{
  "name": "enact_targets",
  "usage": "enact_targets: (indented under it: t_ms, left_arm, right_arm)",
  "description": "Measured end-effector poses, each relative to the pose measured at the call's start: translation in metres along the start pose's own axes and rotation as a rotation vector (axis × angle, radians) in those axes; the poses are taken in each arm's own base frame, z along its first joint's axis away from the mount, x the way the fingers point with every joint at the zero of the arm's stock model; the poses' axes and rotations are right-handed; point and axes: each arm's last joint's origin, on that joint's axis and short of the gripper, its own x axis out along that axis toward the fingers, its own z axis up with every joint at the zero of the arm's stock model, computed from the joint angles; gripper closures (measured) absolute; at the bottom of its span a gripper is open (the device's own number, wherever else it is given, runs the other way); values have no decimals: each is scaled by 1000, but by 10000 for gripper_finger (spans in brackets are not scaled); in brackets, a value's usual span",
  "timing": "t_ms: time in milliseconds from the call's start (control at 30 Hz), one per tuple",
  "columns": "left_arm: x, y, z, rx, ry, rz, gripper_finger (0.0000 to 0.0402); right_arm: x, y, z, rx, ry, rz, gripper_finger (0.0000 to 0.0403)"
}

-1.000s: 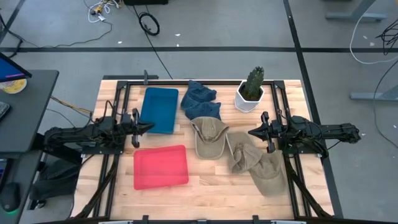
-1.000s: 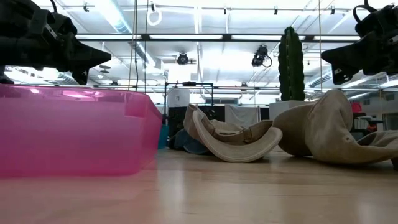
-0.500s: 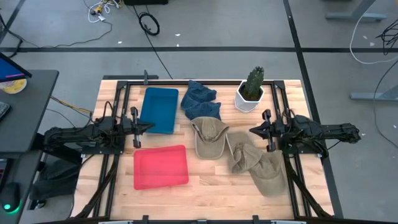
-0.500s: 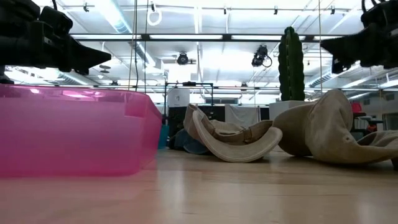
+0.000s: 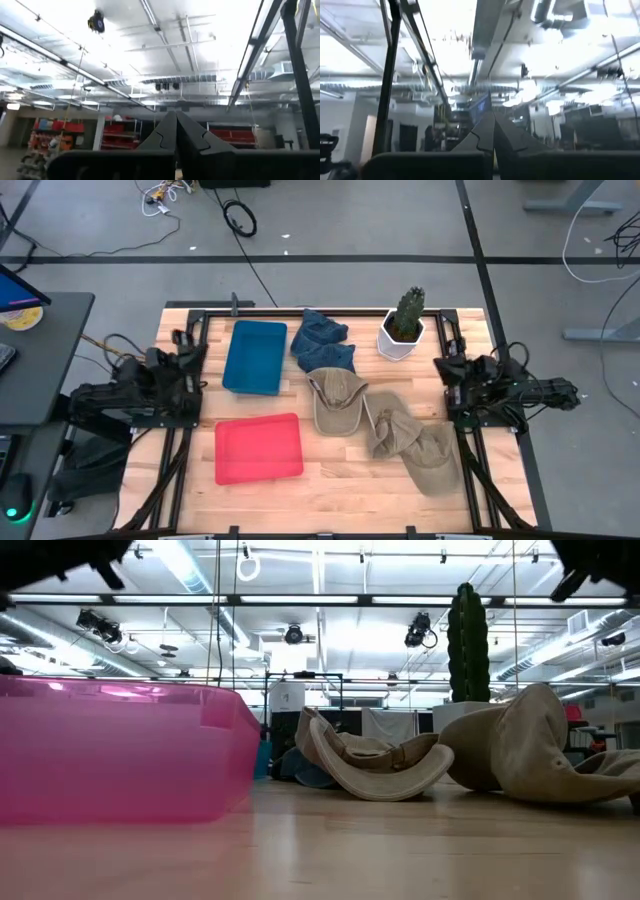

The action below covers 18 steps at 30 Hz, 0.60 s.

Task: Pick & Place hat
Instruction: Put the bottom brown cap into the blue bin

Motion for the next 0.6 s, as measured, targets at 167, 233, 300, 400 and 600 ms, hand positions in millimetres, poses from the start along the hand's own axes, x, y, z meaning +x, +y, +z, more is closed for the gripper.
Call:
enact_targets:
  t_ms: [167,233,300,400,600]
  left_arm:
    - [30,-5,28,61,3,-1,399]
    - [44,-9,33,93,27,-6,399]
    - [60,-13,37,103,48,-9,399]
    - [83,-18,42,106,67,-12,399]
    - [121,-28,54,-46,74,-7,399]
  right_arm:
    - [13,-1,29,-54,-47,-5,395]
    - [21,-1,43,-64,-67,-5,395]
    - [29,-1,57,-57,-88,-1,395]
    - [44,-1,79,-60,-117,19,395]
    - [69,1,112,-57,-169,95,395]
